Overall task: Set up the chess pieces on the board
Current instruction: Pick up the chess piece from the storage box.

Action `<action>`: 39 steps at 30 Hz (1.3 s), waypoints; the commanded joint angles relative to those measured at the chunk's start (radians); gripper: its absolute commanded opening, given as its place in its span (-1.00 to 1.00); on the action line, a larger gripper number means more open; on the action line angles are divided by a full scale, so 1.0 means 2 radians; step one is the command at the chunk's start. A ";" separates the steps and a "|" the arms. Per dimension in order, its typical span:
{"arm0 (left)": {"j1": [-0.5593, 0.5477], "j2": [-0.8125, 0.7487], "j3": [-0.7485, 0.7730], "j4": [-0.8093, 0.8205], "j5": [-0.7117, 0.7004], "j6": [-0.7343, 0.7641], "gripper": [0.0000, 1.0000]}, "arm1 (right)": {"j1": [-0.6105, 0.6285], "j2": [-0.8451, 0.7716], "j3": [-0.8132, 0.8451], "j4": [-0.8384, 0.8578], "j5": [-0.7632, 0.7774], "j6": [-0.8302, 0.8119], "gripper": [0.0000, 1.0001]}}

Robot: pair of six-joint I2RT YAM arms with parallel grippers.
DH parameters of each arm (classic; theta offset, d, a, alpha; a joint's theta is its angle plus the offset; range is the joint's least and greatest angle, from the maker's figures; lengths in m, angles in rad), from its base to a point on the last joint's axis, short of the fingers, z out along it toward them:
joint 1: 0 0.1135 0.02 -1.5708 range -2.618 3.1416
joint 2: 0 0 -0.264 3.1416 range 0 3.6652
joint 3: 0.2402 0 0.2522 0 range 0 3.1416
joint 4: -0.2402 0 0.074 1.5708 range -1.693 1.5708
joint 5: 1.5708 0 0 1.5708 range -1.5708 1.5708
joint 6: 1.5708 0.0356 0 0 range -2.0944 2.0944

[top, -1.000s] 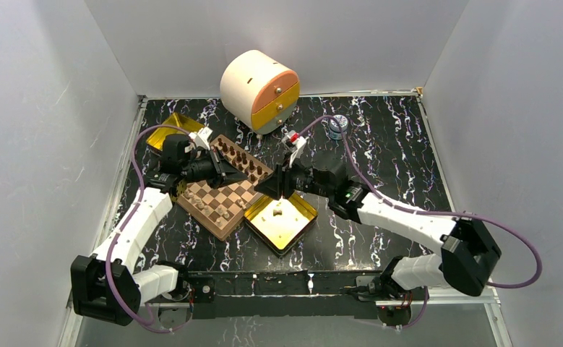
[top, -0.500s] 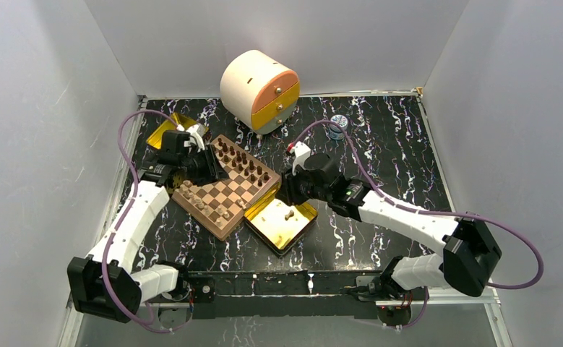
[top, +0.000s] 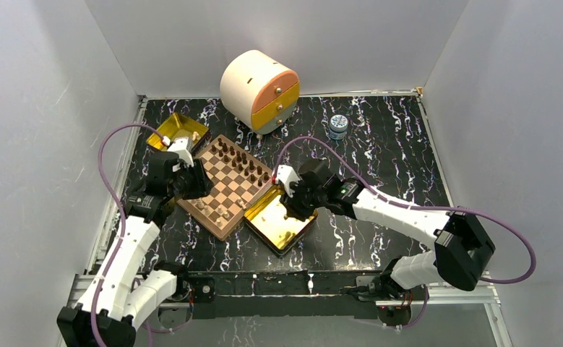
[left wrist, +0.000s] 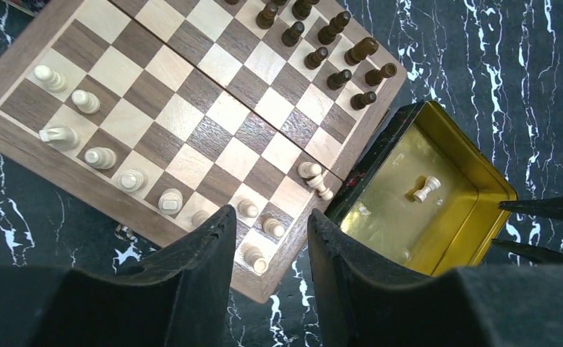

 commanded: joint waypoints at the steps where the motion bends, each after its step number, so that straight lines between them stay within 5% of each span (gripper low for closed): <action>1: -0.003 -0.044 -0.022 0.031 -0.018 0.028 -0.20 | 0.001 -0.025 -0.006 0.014 -0.074 -0.202 -0.10; 14: -0.002 -0.080 -0.065 0.048 -0.043 0.050 -0.14 | -0.003 0.098 0.049 -0.045 -0.071 -0.391 -0.03; 31: -0.003 -0.088 -0.067 0.046 -0.067 0.053 -0.14 | -0.011 0.187 0.108 -0.089 -0.055 -0.454 -0.01; 39: -0.003 -0.084 -0.067 0.045 -0.072 0.053 -0.14 | -0.014 0.209 0.118 -0.100 -0.044 -0.463 -0.15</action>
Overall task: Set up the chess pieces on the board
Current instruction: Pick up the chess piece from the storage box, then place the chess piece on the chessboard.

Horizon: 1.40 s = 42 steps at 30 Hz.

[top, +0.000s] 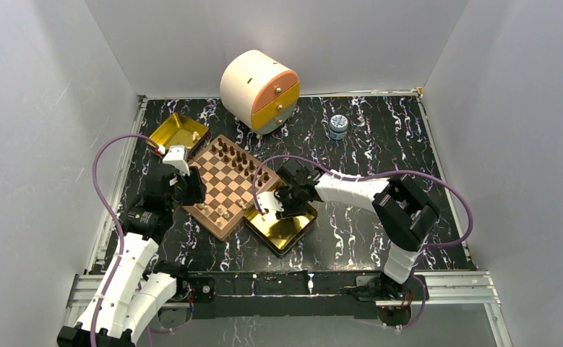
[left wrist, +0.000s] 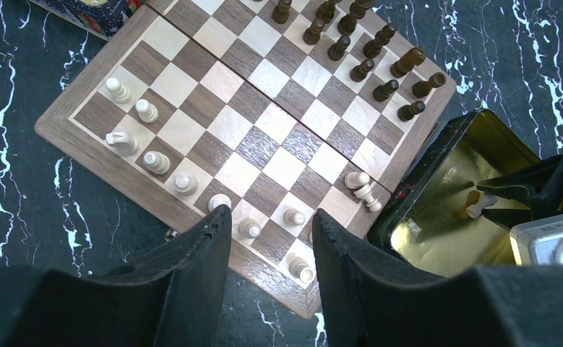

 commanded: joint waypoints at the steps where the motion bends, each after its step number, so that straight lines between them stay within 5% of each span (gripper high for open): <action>1: -0.003 -0.003 0.001 0.007 -0.012 0.006 -0.14 | -0.004 0.010 0.020 -0.014 0.003 -0.021 -0.20; 7: -0.002 0.002 0.005 0.004 -0.014 0.000 -0.17 | -0.004 0.002 0.019 -0.007 -0.005 -0.023 -0.58; 12: -0.002 0.011 0.019 -0.001 -0.008 -0.029 -0.20 | -0.004 -0.017 0.023 0.003 -0.021 -0.009 -0.68; 20: -0.002 0.051 0.078 -0.006 0.114 -0.120 -0.20 | -0.013 -0.090 0.000 0.102 -0.052 0.098 -0.78; 31: -0.002 0.087 0.054 0.062 0.313 -0.196 -0.10 | -0.010 -0.142 -0.056 0.357 -0.063 0.444 -0.77; 42: -0.003 0.119 0.015 0.136 0.356 -0.226 -0.04 | 0.012 -0.104 0.002 0.337 -0.044 0.478 -0.77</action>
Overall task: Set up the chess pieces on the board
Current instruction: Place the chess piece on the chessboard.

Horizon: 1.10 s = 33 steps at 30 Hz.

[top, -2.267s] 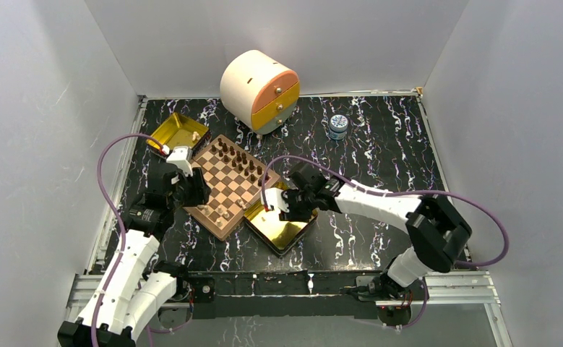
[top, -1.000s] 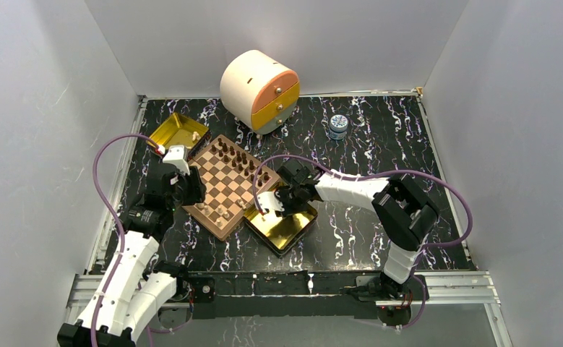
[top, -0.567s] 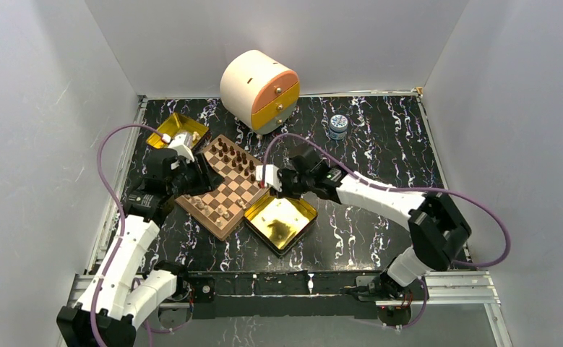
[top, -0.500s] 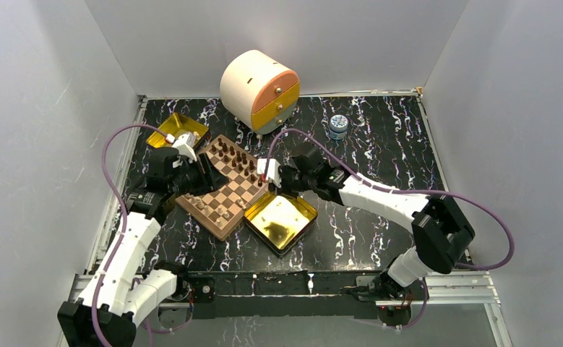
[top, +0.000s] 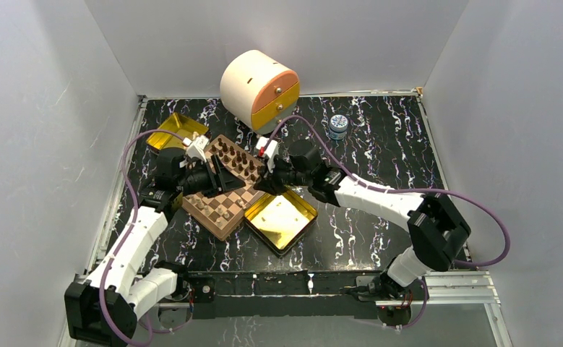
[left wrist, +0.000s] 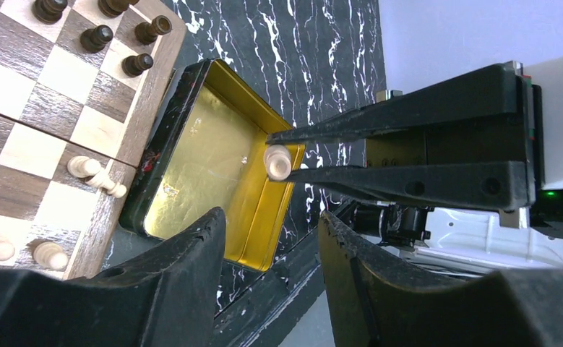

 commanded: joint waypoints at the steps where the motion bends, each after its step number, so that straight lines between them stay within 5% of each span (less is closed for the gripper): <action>1: -0.002 0.008 -0.004 0.034 0.028 -0.016 -0.04 | 0.014 0.011 0.042 0.029 0.004 0.026 -0.78; 23: -0.003 0.032 -0.012 0.041 0.042 -0.024 -0.62 | 0.027 0.025 0.054 0.031 0.006 0.035 -0.78; 30: -0.002 0.030 -0.007 0.041 0.034 -0.031 -0.39 | 0.028 0.024 0.054 0.029 -0.002 0.033 -0.79; 33: -0.003 0.029 -0.005 0.044 0.034 -0.036 -0.44 | 0.030 0.022 0.054 0.029 -0.004 0.032 -0.78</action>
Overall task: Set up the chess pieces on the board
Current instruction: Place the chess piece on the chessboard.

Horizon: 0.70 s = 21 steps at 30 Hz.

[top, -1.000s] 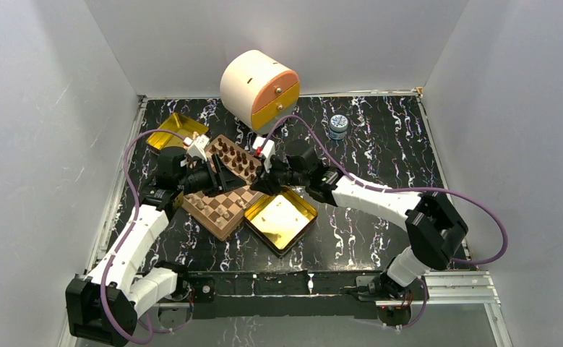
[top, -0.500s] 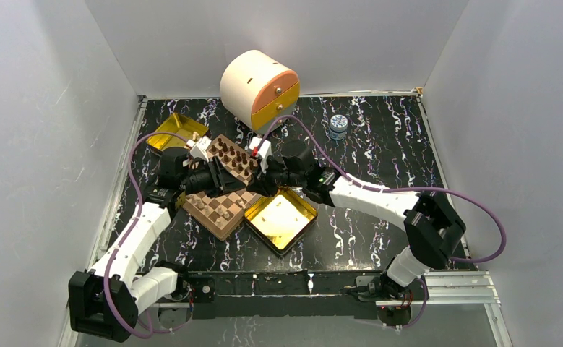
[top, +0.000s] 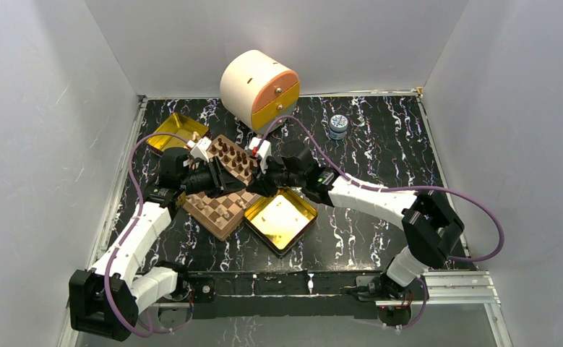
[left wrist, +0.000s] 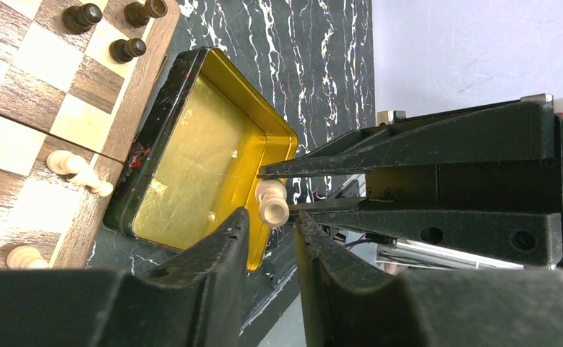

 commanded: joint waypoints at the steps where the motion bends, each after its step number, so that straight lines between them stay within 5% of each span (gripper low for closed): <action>1: -0.003 -0.006 0.011 0.010 0.007 -0.004 -0.49 | 0.006 -0.002 0.027 0.025 -0.009 -0.001 -0.78; 10: -0.003 -0.012 0.012 0.013 0.012 -0.011 -0.89 | 0.012 0.001 0.030 0.015 -0.022 -0.006 -0.70; 21: -0.002 -0.027 0.080 -0.106 -0.127 0.039 -1.00 | 0.014 -0.056 -0.014 0.011 -0.030 0.021 0.43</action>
